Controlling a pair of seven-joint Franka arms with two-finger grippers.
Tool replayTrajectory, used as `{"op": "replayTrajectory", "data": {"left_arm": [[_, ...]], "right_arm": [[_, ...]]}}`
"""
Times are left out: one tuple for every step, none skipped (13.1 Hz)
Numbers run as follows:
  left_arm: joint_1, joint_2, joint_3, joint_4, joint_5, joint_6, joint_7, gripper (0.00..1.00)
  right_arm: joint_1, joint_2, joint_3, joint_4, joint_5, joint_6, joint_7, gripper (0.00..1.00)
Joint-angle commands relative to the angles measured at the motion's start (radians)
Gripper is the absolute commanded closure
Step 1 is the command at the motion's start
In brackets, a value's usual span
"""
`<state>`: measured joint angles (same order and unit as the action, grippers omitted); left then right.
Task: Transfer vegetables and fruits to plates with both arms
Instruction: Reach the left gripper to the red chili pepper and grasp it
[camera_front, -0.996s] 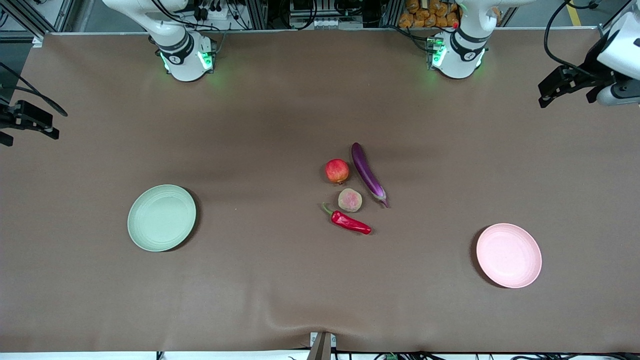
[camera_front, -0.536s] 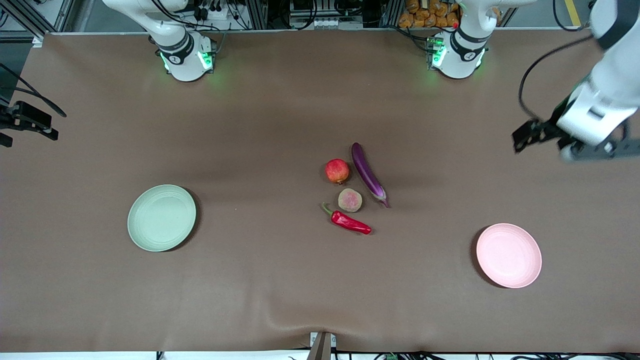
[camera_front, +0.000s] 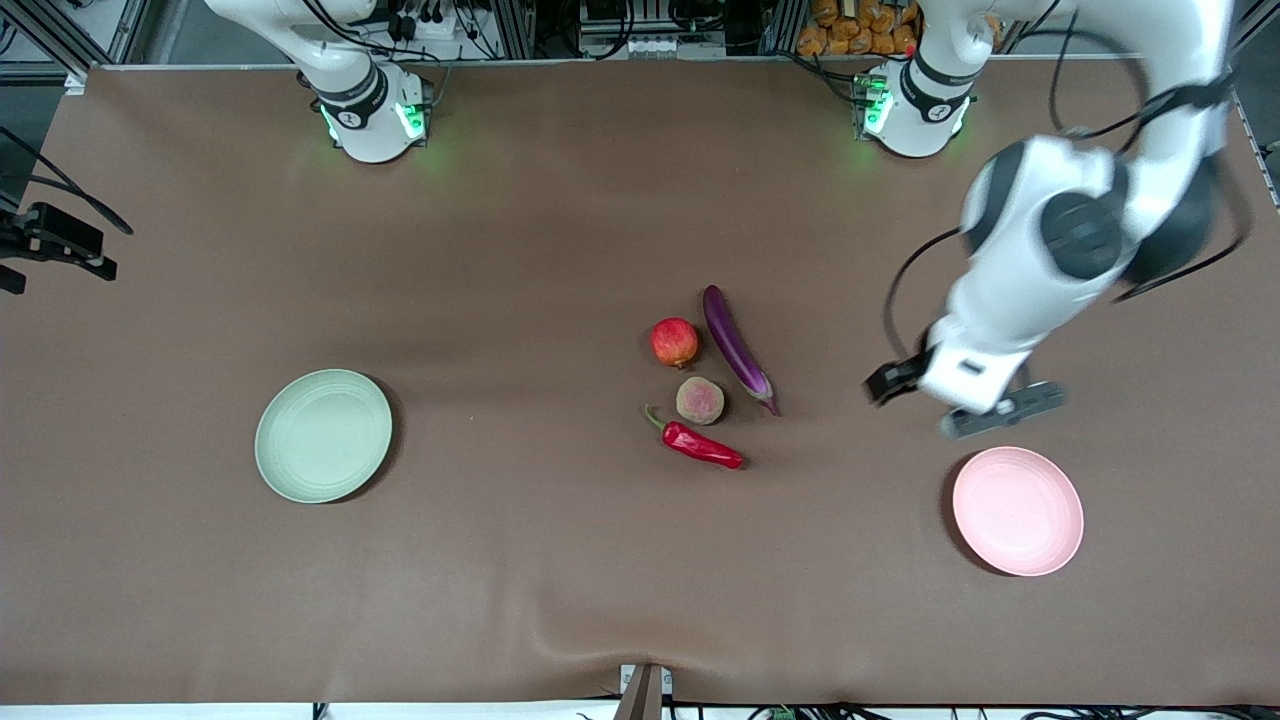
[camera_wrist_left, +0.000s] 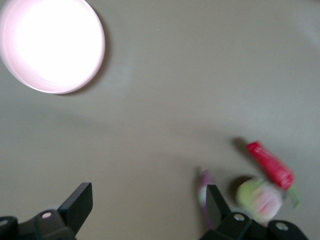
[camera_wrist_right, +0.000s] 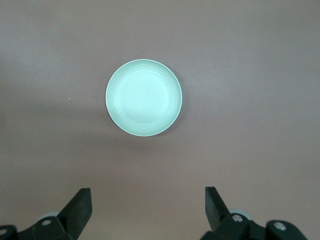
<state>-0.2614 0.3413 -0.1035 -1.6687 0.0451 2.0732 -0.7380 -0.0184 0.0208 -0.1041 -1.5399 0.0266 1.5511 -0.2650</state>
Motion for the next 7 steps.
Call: {"op": "replayTrajectory", "data": {"left_arm": [[-0.056, 0.209, 0.007, 0.208, 0.018, 0.018, -0.223, 0.0], [-0.087, 0.282, 0.013, 0.28, 0.019, 0.027, -0.312, 0.0], [-0.111, 0.335, 0.018, 0.314, 0.021, 0.051, -0.387, 0.0], [-0.122, 0.364, 0.019, 0.314, 0.021, 0.114, -0.449, 0.0], [-0.124, 0.383, 0.016, 0.308, 0.027, 0.161, -0.486, 0.0], [-0.139, 0.407, 0.018, 0.308, 0.029, 0.175, -0.521, 0.0], [-0.159, 0.428, 0.019, 0.31, 0.03, 0.191, -0.555, 0.0]], "right_arm": [[-0.008, -0.015, 0.003, -0.012, 0.016, -0.002, 0.0, 0.0], [-0.008, -0.015, 0.003, -0.011, 0.016, -0.011, 0.0, 0.0], [-0.012, -0.015, 0.003, -0.009, 0.018, -0.014, -0.002, 0.0], [-0.017, -0.015, 0.001, -0.009, 0.018, -0.014, -0.003, 0.0], [-0.017, -0.015, 0.001, -0.009, 0.018, -0.011, -0.003, 0.0], [-0.017, -0.013, 0.001, -0.009, 0.018, -0.01, -0.005, 0.0], [-0.017, -0.013, 0.001, -0.009, 0.019, -0.009, -0.003, 0.0]]}}
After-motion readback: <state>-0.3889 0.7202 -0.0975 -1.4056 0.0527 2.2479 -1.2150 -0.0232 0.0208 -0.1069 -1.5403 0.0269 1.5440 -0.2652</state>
